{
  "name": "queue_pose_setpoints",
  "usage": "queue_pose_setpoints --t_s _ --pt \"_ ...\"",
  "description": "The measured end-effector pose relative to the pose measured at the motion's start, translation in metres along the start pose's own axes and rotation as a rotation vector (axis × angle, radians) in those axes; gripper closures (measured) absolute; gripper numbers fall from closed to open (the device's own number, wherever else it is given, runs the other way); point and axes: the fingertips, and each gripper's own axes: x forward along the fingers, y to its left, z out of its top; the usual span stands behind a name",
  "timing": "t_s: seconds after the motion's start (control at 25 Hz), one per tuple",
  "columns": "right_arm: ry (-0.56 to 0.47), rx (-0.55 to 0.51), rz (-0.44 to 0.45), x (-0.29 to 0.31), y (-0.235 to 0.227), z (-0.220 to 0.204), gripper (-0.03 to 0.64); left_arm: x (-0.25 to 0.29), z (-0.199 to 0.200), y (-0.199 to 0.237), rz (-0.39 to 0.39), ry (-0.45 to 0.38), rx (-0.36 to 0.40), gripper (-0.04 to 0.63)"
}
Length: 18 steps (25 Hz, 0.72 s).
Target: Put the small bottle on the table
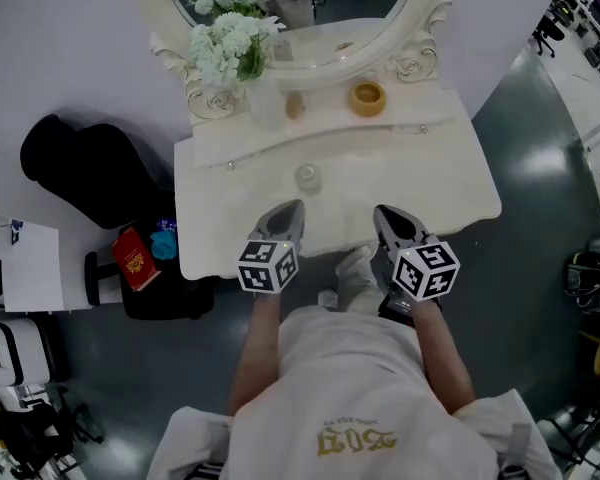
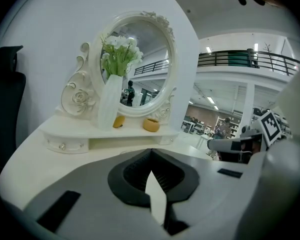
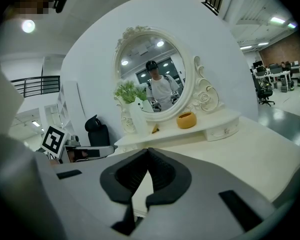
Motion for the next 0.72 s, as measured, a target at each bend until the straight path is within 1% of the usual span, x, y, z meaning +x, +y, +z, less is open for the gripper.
queue_pose_setpoints --t_s 0.44,0.72 --pt "0.023 0.009 -0.008 0.004 0.001 -0.008 0.604 0.002 -0.011 0.01 0.03 0.027 -0.003 0.578" --pt "0.022 0.006 -0.019 0.006 -0.003 -0.007 0.603 0.001 -0.015 0.016 0.037 0.031 -0.02 0.578"
